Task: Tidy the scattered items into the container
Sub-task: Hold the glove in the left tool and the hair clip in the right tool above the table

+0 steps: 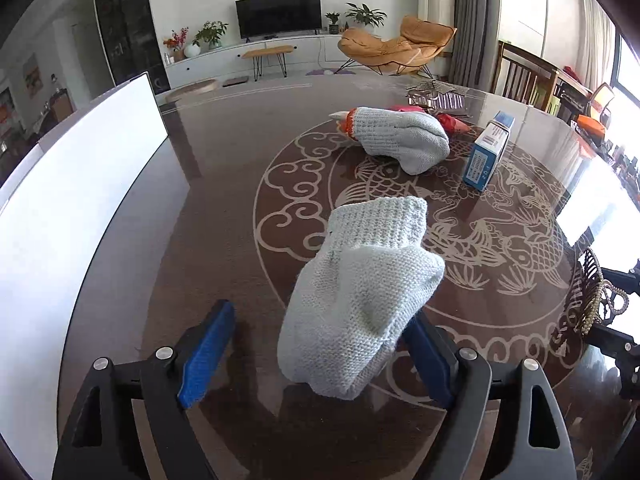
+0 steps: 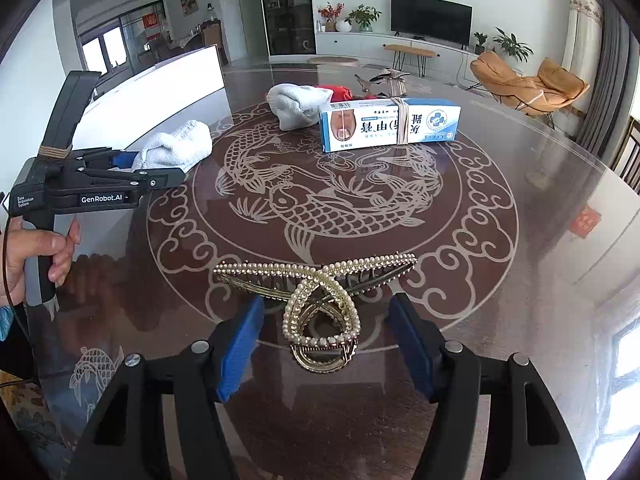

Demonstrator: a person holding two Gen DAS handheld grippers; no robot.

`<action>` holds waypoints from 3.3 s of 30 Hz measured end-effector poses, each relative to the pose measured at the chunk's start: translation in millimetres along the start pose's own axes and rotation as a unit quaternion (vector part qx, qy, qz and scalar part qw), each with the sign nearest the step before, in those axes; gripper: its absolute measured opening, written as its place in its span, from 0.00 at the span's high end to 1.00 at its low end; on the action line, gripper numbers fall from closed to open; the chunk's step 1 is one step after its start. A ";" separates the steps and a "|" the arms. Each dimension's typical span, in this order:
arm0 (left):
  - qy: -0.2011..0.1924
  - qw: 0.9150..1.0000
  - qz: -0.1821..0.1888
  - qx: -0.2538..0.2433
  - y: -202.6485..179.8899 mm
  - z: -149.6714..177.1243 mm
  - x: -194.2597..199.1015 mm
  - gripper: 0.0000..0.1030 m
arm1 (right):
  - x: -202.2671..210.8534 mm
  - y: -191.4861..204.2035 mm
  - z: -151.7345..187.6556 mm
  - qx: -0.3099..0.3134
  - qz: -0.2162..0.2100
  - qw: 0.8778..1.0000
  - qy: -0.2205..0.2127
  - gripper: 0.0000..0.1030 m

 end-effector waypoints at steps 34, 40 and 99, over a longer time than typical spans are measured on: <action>0.022 0.999 0.029 -0.009 -16.0 1.9 -12.6 0.00 | -0.1 -6.4 3.5 0.004 0.005 1.000 0.002 0.33; 0.022 0.999 0.029 -0.009 -15.9 1.9 -12.7 0.00 | -0.1 -8.1 3.0 0.004 0.004 1.000 0.002 0.33; 0.022 0.999 0.029 -0.009 -16.2 2.0 -13.1 0.00 | -4.9 -15.4 -1.4 -0.066 0.071 0.995 -0.003 0.21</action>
Point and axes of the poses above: each gripper's, at about its wrist camera, not at the fingertips, and x roughly against the way its jaws point, y to its left, z to its underside, the point moved 10 cm from there along -x, roughly the way its jaws point, and after that the axes turned 9 degrees about -x, right-handed, at the moved point
